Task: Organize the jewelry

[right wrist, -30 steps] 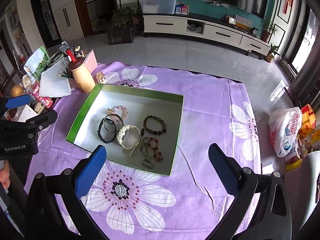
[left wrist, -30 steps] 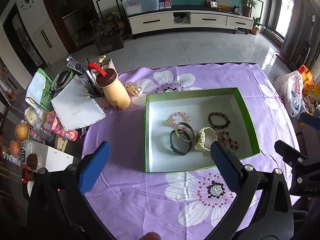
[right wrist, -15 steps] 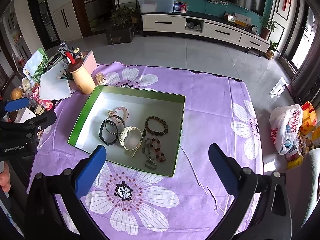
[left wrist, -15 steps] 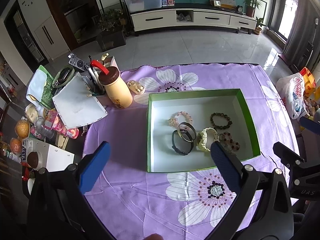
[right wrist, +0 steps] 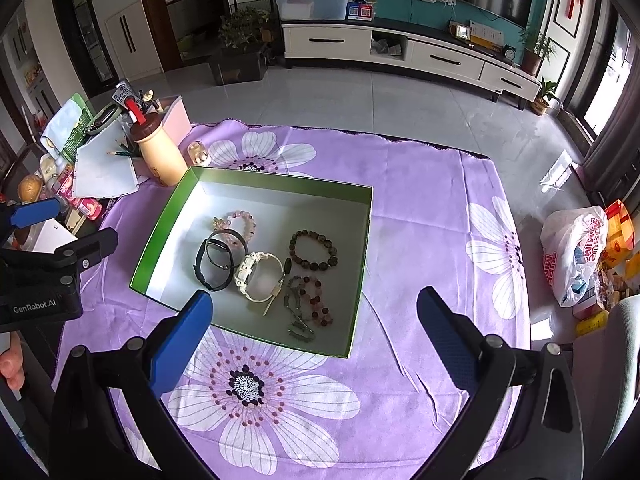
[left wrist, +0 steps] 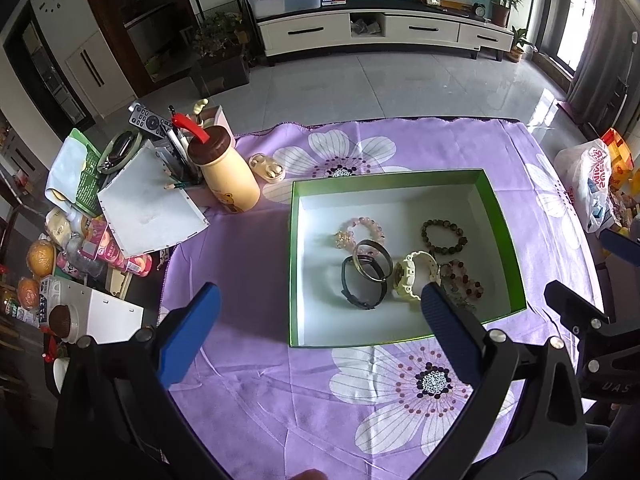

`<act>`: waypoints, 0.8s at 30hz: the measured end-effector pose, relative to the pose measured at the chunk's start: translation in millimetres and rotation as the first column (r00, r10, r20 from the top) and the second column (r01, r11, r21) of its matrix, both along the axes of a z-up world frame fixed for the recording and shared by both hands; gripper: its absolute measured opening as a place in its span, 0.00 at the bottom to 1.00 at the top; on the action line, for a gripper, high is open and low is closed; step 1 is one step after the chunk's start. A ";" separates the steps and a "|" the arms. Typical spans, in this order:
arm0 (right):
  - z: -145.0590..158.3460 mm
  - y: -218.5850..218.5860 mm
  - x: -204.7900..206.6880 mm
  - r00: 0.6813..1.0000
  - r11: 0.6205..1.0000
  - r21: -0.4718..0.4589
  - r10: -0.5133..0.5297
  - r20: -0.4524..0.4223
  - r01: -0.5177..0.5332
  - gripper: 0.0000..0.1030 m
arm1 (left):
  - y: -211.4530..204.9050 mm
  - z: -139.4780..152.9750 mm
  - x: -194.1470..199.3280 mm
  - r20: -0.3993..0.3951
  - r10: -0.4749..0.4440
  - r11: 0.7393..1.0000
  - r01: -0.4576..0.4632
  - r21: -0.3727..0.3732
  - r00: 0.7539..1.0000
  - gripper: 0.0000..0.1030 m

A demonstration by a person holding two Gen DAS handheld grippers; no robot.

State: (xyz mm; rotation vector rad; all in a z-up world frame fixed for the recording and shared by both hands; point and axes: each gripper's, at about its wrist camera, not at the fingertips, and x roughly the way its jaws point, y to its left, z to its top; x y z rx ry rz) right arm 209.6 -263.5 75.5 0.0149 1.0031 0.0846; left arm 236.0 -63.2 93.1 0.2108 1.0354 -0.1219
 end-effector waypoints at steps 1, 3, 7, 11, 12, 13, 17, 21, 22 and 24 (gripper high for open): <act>-0.5 0.2 0.2 1.000 1.000 0.001 0.000 0.001 0.000 0.99 | -0.7 -1.3 0.3 -0.002 0.000 1.000 0.000 0.003 1.000 0.98; -1.9 0.5 1.0 1.000 1.000 0.000 0.001 -0.001 -0.001 0.99 | -1.8 -3.1 1.0 -0.006 -0.004 1.000 0.004 0.001 1.000 0.98; -5.3 0.5 3.7 1.000 1.000 -0.002 0.001 -0.006 -0.001 0.99 | -4.0 -7.4 3.1 -0.013 -0.007 1.000 0.007 0.008 1.000 0.98; -8.5 -0.6 6.0 1.000 1.000 -0.001 -0.004 -0.011 0.004 0.99 | -4.6 -7.5 3.8 -0.010 -0.007 1.000 0.007 0.005 1.000 0.98; -9.1 -1.0 6.6 1.000 1.000 -0.002 -0.005 -0.011 0.005 0.99 | -4.5 -7.5 4.2 -0.009 -0.006 1.000 0.006 0.004 1.000 0.98; -9.1 -1.0 6.6 1.000 1.000 -0.001 -0.005 -0.012 0.005 0.99 | -4.7 -7.5 4.8 -0.008 -0.005 1.000 0.005 0.004 1.000 0.98; -11.0 -2.0 8.1 1.000 1.000 0.000 -0.009 -0.012 0.009 0.99 | -4.2 -7.9 6.2 -0.004 0.004 1.000 -0.004 0.006 1.000 0.98; -12.1 -2.1 8.6 1.000 1.000 -0.002 -0.009 -0.012 0.009 0.99 | -2.7 -9.2 7.8 -0.006 0.011 1.000 -0.011 0.008 1.000 0.98; -12.0 -2.3 8.5 1.000 1.000 -0.002 -0.009 -0.013 0.009 0.99 | -2.2 -9.4 8.1 -0.007 0.013 1.000 -0.012 0.009 1.000 0.98; -12.3 -2.4 8.7 1.000 1.000 -0.002 -0.008 -0.013 0.008 0.99 | -1.5 -9.2 8.8 -0.006 0.015 1.000 -0.015 0.011 1.000 0.98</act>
